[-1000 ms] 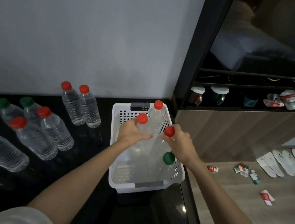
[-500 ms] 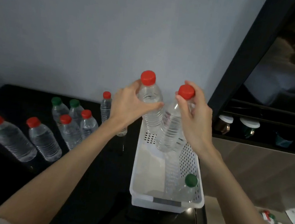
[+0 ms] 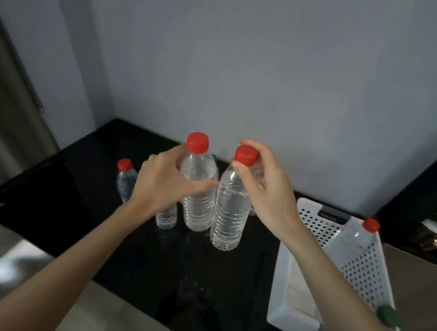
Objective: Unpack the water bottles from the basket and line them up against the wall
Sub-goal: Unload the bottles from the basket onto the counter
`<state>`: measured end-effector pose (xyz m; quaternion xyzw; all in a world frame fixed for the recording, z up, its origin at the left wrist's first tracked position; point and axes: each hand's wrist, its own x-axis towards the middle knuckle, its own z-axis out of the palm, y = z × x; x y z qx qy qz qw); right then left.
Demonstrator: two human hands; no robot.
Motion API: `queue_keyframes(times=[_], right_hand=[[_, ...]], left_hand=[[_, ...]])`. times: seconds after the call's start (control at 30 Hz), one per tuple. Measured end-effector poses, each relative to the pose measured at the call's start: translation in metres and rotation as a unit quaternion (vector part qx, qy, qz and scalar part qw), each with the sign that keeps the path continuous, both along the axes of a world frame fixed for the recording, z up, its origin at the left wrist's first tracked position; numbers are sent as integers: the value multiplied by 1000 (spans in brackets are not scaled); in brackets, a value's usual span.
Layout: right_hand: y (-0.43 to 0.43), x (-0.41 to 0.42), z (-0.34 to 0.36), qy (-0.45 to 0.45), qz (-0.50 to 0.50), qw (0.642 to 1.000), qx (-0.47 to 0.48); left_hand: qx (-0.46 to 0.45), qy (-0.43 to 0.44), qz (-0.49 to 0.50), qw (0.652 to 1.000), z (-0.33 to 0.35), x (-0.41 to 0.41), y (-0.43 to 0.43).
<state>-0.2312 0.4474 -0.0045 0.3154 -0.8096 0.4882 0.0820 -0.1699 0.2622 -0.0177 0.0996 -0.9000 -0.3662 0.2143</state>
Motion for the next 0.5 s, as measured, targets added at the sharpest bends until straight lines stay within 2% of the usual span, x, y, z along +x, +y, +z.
queue_keyframes(times=[0.13,0.5], right_hand=[[-51,17,-26,-13,33,999,20],[-153,36,-104,-33,24,991,130]], left_hand=[[-19,-51,21,998,-28,30,-60],[1,-119,60,991,-105,65,-175]])
